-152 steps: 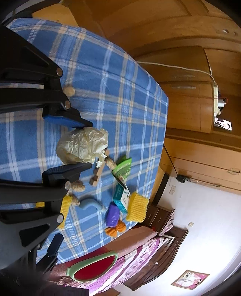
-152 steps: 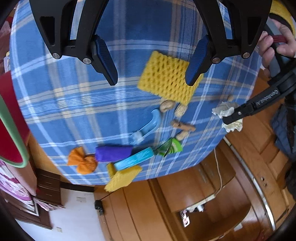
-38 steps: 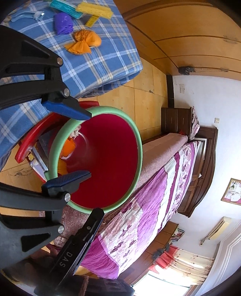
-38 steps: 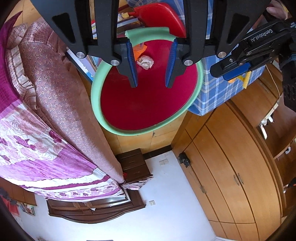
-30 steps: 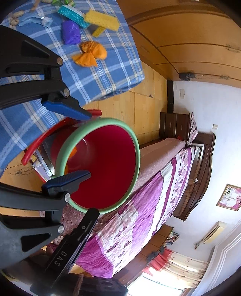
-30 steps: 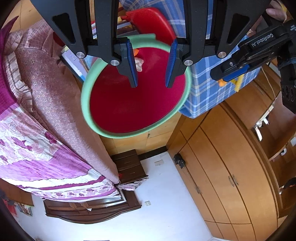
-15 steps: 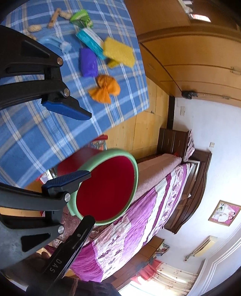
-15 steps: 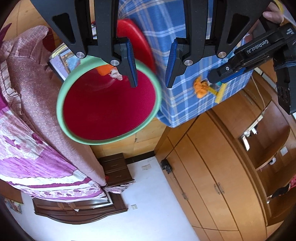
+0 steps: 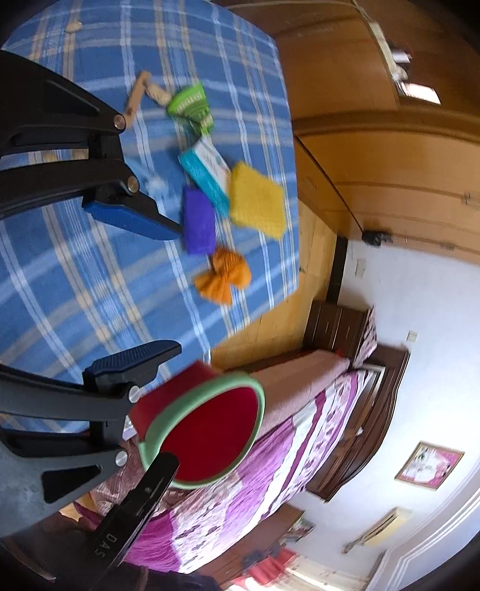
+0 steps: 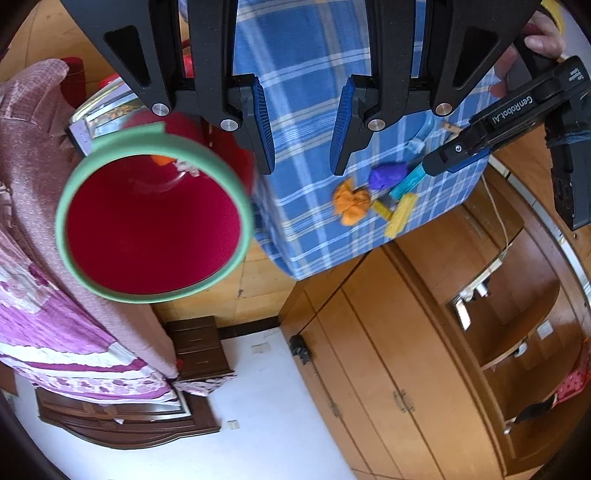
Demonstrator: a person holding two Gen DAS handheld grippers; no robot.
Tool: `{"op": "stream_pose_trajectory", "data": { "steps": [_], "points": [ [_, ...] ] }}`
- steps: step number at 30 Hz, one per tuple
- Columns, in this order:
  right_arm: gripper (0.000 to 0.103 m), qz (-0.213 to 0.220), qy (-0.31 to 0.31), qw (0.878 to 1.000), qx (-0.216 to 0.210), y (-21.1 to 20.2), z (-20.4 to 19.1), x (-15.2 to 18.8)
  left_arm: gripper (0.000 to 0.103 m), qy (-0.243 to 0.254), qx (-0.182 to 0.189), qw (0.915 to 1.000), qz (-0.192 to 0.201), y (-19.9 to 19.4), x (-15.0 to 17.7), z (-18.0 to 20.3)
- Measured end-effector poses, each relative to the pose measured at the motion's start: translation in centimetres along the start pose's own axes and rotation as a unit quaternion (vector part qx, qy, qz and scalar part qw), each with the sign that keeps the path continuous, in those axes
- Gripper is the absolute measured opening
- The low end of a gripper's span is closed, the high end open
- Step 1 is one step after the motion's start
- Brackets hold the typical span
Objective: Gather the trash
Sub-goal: 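Move both open tools back over the table, then grasp the wooden stick with the left tool while the right tool grasps the light blue plastic hook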
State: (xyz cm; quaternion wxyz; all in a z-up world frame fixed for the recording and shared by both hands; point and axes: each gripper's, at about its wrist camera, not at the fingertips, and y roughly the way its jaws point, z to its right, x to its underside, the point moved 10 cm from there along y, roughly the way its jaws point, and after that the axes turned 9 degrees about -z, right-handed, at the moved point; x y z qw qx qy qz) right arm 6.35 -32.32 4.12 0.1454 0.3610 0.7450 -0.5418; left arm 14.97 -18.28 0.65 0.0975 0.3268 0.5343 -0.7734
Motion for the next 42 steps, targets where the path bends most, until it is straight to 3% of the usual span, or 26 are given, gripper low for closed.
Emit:
{"op": "stream_pose_trajectory", "data": {
  "steps": [9, 19, 30, 35, 42],
  "points": [
    [0.032, -0.025, -0.023, 0.999, -0.011, 2.4, -3.6, 1.2, 0.057, -0.075, -0.047, 0.9960, -0.001, -0.7, 1.6, -8.1],
    [0.032, -0.050, -0.039, 0.998, -0.015, 4.5, -5.9, 2.5, 0.057, -0.171, -0.105, 0.9794, -0.023, 0.6, 3.8, -15.8],
    [0.032, -0.073, -0.045, 0.996, -0.014, 6.0, -6.5, 3.4, 0.057, -0.182, -0.144, 0.9709, -0.059, 3.0, 5.0, -18.4],
    [0.032, -0.082, -0.052, 0.995, -0.018, 6.8, -7.3, 3.8, 0.056, -0.184, -0.154, 0.9692, -0.055, 2.4, 5.4, -19.4],
    [0.032, -0.097, -0.065, 0.993, -0.026, 8.1, -8.9, 4.4, 0.057, -0.198, -0.145, 0.9680, -0.051, 1.4, 6.2, -20.8]
  ]
}}
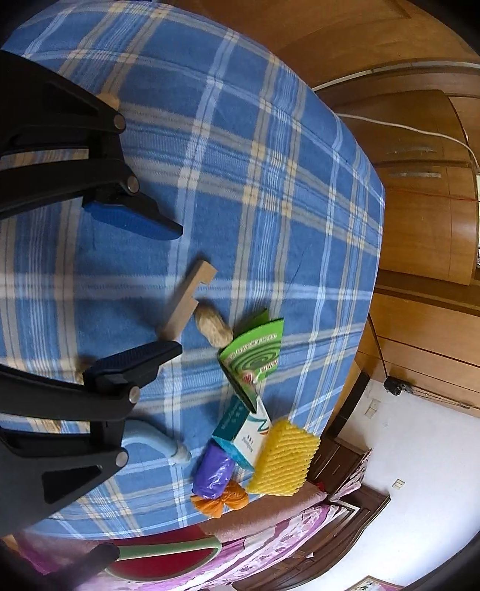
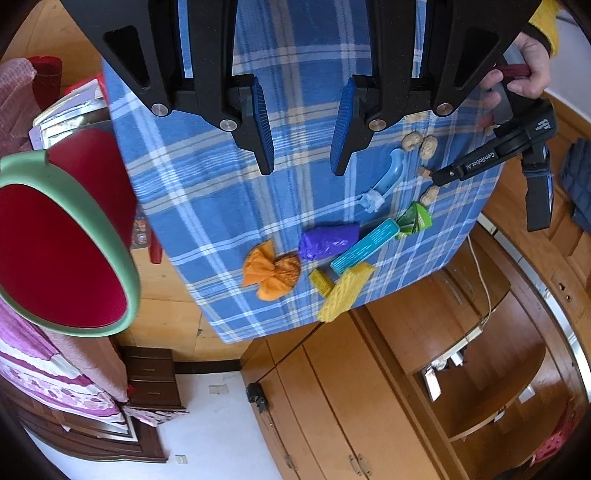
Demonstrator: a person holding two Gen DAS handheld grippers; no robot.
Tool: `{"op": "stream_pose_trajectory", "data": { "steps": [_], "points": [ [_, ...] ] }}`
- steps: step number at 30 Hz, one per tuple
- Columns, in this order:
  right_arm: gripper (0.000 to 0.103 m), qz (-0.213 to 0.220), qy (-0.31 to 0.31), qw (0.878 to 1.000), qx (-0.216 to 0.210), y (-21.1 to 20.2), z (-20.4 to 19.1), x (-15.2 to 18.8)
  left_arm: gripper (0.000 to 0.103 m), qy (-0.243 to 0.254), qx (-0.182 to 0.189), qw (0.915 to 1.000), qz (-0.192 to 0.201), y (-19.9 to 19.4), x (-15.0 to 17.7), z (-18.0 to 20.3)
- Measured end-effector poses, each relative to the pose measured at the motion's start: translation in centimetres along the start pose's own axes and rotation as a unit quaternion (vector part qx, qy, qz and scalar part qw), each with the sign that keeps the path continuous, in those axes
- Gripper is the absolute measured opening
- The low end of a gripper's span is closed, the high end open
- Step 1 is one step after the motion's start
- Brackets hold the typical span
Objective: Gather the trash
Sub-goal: 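Grasp the wooden stick with the left tool while the right tool grasps the light blue plastic hook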
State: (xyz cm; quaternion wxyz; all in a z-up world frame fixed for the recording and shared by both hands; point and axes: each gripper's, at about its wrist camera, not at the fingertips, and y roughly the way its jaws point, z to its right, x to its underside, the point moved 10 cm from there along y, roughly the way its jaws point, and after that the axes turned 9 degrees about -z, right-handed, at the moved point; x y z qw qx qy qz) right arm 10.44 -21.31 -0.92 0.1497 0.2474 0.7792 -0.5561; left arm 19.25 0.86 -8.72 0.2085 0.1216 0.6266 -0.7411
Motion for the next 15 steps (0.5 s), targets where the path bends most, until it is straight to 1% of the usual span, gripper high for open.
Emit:
{"op": "stream_pose_trajectory", "data": {
  "steps": [3, 5, 8, 10, 12, 15],
  "points": [
    [0.032, -0.005, -0.006, 1.000, -0.004, 0.5, -0.8, 0.0, 0.057, -0.003, -0.002, 1.0000, 0.002, -0.2, 0.0, -0.7],
    [0.032, -0.007, -0.011, 1.000, -0.005, 0.7, -1.2, 0.0, 0.053, -0.007, -0.002, 1.0000, 0.002, -0.3, -0.1, -1.2],
    [0.032, -0.010, -0.016, 1.000, -0.007, 1.0, -1.6, 0.1, 0.052, -0.014, 0.000, 0.9999, 0.000, -0.3, -0.2, -1.8],
    [0.032, -0.012, -0.017, 1.000, -0.007, 1.3, -1.8, 0.1, 0.052, -0.021, 0.009, 0.9997, -0.002, -0.4, -0.3, -2.0],
    [0.032, -0.013, -0.018, 1.000, -0.008, 1.4, -2.0, 0.1, 0.052, -0.028, 0.028, 0.9992, -0.005, -0.3, -0.5, -1.7],
    [0.032, -0.015, -0.019, 1.000, -0.009, 1.6, -2.2, 0.1, 0.052, -0.035, 0.040, 0.9986, -0.010, 0.0, -0.8, -1.1]
  ]
}}
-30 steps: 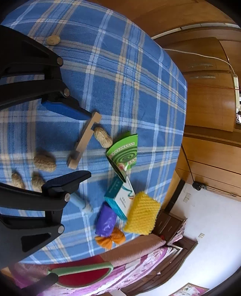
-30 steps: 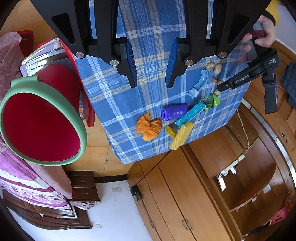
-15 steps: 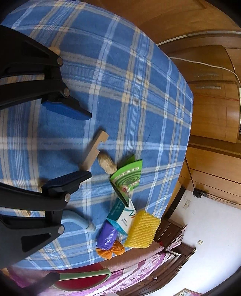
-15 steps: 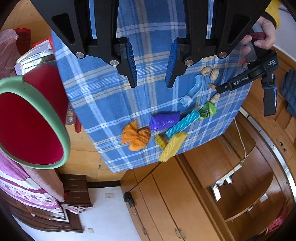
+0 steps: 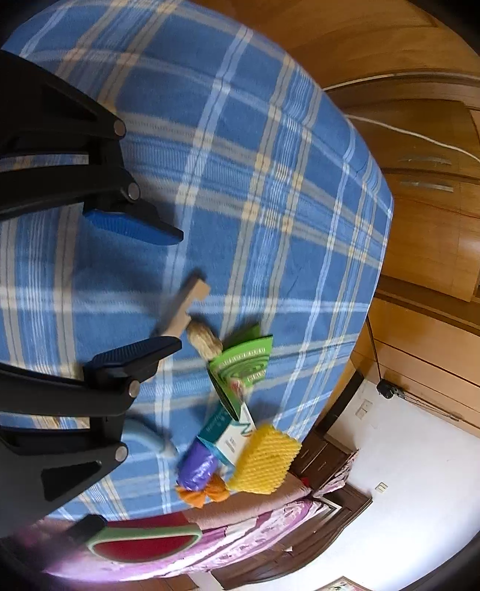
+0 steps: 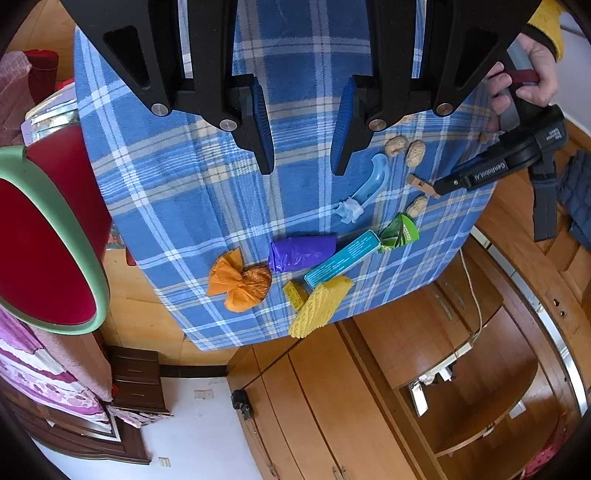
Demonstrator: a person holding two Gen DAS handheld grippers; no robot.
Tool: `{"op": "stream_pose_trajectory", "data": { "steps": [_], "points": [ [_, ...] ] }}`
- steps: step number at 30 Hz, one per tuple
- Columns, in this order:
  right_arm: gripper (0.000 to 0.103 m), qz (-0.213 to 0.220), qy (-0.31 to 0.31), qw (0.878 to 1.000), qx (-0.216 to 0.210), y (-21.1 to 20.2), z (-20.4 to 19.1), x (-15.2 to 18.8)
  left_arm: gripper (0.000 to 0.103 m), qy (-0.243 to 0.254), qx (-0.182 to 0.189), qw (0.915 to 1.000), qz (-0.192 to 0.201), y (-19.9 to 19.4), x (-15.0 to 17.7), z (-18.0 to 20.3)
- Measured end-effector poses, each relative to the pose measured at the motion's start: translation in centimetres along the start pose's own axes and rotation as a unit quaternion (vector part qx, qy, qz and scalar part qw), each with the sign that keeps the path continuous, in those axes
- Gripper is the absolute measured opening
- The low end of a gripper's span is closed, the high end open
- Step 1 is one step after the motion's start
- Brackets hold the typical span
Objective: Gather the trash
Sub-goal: 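Grasp the wooden stick with the left tool while the right tool grasps the light blue plastic hook, then lift the stick and blue hook and carry both over the red bucket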
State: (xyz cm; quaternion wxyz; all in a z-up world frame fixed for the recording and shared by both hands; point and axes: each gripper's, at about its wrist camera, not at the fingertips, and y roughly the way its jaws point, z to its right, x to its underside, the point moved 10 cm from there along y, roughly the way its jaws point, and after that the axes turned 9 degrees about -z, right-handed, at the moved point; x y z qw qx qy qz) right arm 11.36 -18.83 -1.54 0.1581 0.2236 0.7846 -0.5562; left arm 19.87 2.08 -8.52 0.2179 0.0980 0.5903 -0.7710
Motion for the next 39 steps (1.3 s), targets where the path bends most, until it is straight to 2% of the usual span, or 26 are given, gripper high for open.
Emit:
{"op": "stream_pose_trajectory", "data": {
  "steps": [3, 6, 12, 14, 16, 18, 21, 23, 24, 31, 39],
  "points": [
    [0.032, -0.001, 0.000, 1.000, 0.000, 0.1, 0.1, 0.1, 0.053, 0.003, 0.007, 0.9999, -0.009, 0.6, 0.0, 1.3],
    [0.032, -0.002, 0.002, 1.000, 0.000, 0.2, 0.2, 0.2, 0.055, 0.014, -0.005, 0.9999, -0.008, 1.0, -0.1, 2.4],
    [0.032, -0.003, 0.001, 1.000, -0.001, 0.3, 0.2, 0.2, 0.055, 0.081, -0.063, 0.9947, 0.000, 1.6, 0.6, 4.1],
    [0.032, -0.004, 0.002, 1.000, -0.003, 0.4, 0.2, 0.3, 0.055, 0.095, -0.069, 0.9931, 0.003, 1.6, 0.8, 4.2],
    [0.032, -0.006, 0.002, 1.000, -0.004, 0.6, 0.2, 0.3, 0.054, 0.100, -0.065, 0.9928, 0.006, 1.4, 1.0, 3.9],
    [0.032, -0.007, 0.002, 1.000, -0.005, 0.7, 0.2, 0.4, 0.045, 0.105, -0.062, 0.9925, 0.009, 1.1, 1.1, 3.4],
    [0.032, -0.008, -0.002, 1.000, -0.006, 0.8, -0.1, 0.4, 0.030, 0.105, -0.048, 0.9933, 0.010, 0.7, 1.1, 2.5],
    [0.032, -0.010, -0.005, 1.000, -0.007, 1.1, -0.3, 0.3, 0.013, 0.101, -0.034, 0.9943, 0.008, 0.5, 1.3, 2.0],
    [0.032, -0.011, -0.006, 1.000, -0.007, 1.2, -0.4, 0.3, 0.010, 0.099, -0.032, 0.9945, 0.005, 0.5, 1.3, 1.7],
    [0.032, -0.020, -0.028, 0.999, -0.011, 2.4, -2.5, 0.0, 0.010, 0.089, -0.013, 0.9959, 0.011, -0.2, 1.4, 0.3],
    [0.032, -0.042, -0.054, 0.997, -0.026, 5.1, -6.0, -0.4, 0.010, 0.068, 0.000, 0.9971, 0.035, -2.1, 0.9, -1.0]
  ]
}}
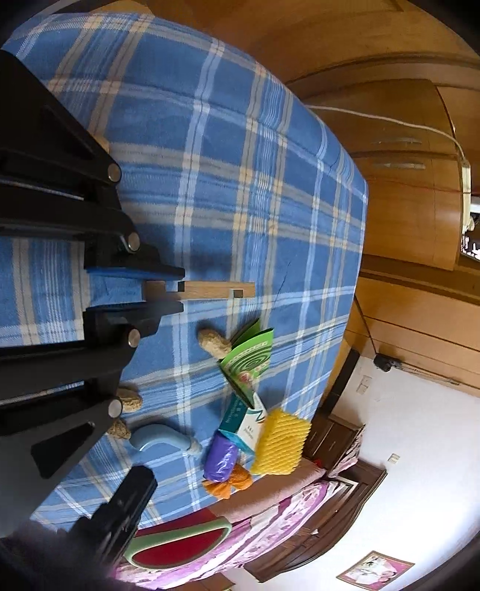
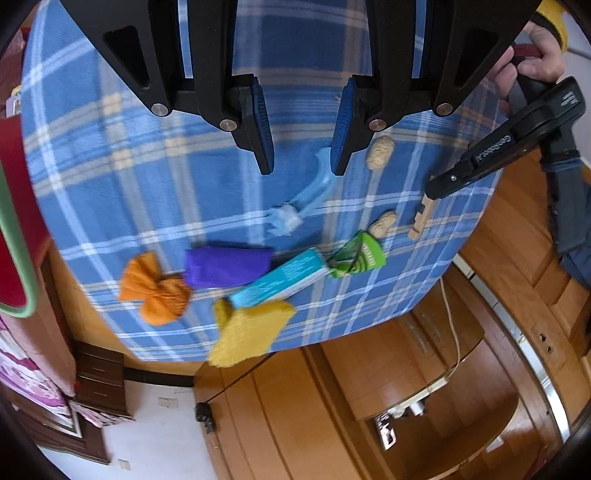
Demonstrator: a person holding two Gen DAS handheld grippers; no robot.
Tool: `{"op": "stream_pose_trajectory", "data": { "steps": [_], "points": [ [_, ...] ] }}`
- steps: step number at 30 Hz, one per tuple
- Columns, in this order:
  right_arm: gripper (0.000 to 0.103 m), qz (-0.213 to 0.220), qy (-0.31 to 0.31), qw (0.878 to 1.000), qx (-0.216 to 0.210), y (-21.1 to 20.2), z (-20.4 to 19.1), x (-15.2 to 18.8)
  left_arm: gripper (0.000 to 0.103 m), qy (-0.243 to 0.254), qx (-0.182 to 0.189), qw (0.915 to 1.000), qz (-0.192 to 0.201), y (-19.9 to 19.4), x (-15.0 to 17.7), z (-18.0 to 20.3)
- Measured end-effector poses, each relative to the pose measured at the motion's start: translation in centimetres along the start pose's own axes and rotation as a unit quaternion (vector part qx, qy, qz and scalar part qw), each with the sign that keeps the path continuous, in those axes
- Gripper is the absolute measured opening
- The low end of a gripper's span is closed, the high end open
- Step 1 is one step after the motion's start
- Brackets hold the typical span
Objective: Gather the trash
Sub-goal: 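Lift the stick and blue hook and carry both over the red bucket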
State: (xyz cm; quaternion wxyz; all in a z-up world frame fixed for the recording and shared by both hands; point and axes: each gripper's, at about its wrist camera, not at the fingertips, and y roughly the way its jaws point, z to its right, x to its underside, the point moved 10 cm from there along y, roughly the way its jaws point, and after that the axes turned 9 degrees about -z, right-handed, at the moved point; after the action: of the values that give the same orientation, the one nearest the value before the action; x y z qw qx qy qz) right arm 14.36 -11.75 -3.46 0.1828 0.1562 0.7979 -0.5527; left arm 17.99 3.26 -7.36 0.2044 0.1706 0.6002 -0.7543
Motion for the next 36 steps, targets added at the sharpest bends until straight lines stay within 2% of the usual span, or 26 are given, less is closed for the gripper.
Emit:
{"op": "stream_pose_trajectory", "data": {
  "steps": [4, 10, 12, 16, 20, 25, 36],
  "points": [
    [0.032, -0.016, -0.007, 1.000, -0.001, 1.9, -1.3, -0.6, 0.010, -0.007, 0.000, 1.0000, 0.002, -0.1, 0.0, -0.5],
    [0.032, -0.027, -0.016, 0.999, 0.019, 3.8, -1.9, -1.0, 0.010, -0.005, 0.001, 1.0000, 0.005, -0.3, 0.3, -0.4],
    [0.032, -0.020, -0.022, 0.999, 0.026, 3.9, -2.1, -1.2, 0.010, -0.003, 0.003, 1.0000, 0.006, -0.4, 0.4, -0.2],
    [0.013, -0.018, -0.026, 0.999, 0.034, 4.1, -1.8, -1.3, 0.010, 0.000, 0.009, 0.9999, 0.008, -0.6, 0.5, 0.3],
    [0.011, -0.021, -0.007, 1.000, 0.000, 3.9, -1.5, -1.0, 0.010, 0.003, 0.017, 0.9998, 0.008, -0.9, 0.6, 1.0],
    [0.010, -0.007, -0.001, 1.000, -0.015, 2.4, -1.1, -0.5, 0.010, 0.014, 0.025, 0.9995, 0.010, -1.4, 0.8, 2.3],
    [0.010, 0.040, 0.007, 0.999, -0.004, -3.6, 1.7, 0.5, 0.010, 0.048, 0.063, 0.9969, 0.002, -2.4, 1.6, 7.0]
  ]
}}
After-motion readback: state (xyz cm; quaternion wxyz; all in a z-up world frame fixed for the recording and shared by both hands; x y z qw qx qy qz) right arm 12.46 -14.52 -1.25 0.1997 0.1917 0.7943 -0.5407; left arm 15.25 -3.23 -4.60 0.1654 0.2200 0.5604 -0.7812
